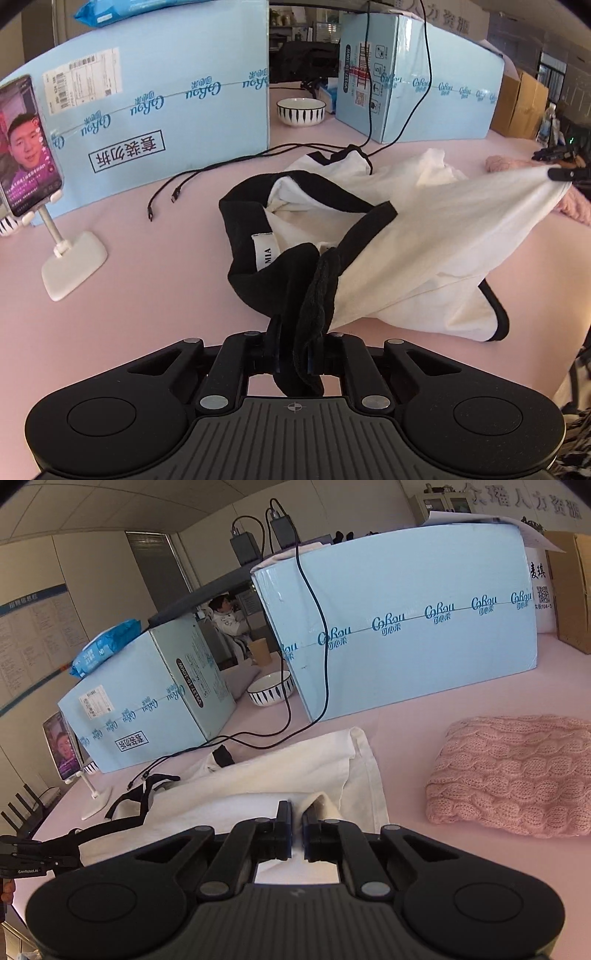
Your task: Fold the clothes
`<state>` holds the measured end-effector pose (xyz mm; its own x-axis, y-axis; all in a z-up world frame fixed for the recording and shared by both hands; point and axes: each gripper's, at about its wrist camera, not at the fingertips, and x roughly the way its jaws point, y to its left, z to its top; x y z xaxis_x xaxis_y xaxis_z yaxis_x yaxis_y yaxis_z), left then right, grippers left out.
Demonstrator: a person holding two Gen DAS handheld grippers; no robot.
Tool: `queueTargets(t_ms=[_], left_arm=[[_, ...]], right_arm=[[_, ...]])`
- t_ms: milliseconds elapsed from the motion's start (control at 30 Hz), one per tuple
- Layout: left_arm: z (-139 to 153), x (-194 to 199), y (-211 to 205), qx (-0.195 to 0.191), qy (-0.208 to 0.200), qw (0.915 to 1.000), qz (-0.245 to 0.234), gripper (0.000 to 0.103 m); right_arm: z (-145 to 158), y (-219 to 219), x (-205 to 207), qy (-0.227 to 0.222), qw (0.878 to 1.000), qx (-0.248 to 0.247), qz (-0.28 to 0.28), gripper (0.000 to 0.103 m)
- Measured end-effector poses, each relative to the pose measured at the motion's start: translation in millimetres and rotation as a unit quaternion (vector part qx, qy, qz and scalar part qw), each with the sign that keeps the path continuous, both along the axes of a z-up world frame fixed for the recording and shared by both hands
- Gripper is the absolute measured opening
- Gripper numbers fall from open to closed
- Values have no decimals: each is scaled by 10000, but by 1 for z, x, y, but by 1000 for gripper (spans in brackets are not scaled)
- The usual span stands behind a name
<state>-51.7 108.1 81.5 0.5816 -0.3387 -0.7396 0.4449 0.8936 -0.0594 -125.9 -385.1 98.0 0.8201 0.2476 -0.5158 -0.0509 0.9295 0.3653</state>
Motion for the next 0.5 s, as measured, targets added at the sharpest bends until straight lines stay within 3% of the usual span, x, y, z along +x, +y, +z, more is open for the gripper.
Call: queueTargets(t_ms=[133, 200, 267, 300, 333, 400, 500], left_arm=[[-34, 17, 2, 213, 508, 9982, 249, 17], [-40, 23, 9, -23, 762, 9961, 449, 25], [-30, 29, 29, -522, 982, 9905, 807, 47], [-23, 28, 41, -815, 937, 9875, 973, 64], [-17, 25, 49, -946, 843, 9863, 1059, 72], [-7, 17, 60, -1011, 662, 9861, 1143, 73], [0, -2, 56, -897, 584, 9893, 995, 77]], right_arm=[[-44, 2, 26, 919, 9953, -262, -157, 12], [-69, -3, 42, 1519, 9882, -24, -169, 12], [-65, -7, 39, 1349, 9905, 154, -222, 16], [-60, -9, 36, 1186, 9923, 234, -255, 28], [-53, -9, 31, 994, 9945, 184, -258, 44], [-41, -5, 23, 708, 9972, 10, -249, 61], [-23, 18, 3, 372, 9989, -271, 101, 63]])
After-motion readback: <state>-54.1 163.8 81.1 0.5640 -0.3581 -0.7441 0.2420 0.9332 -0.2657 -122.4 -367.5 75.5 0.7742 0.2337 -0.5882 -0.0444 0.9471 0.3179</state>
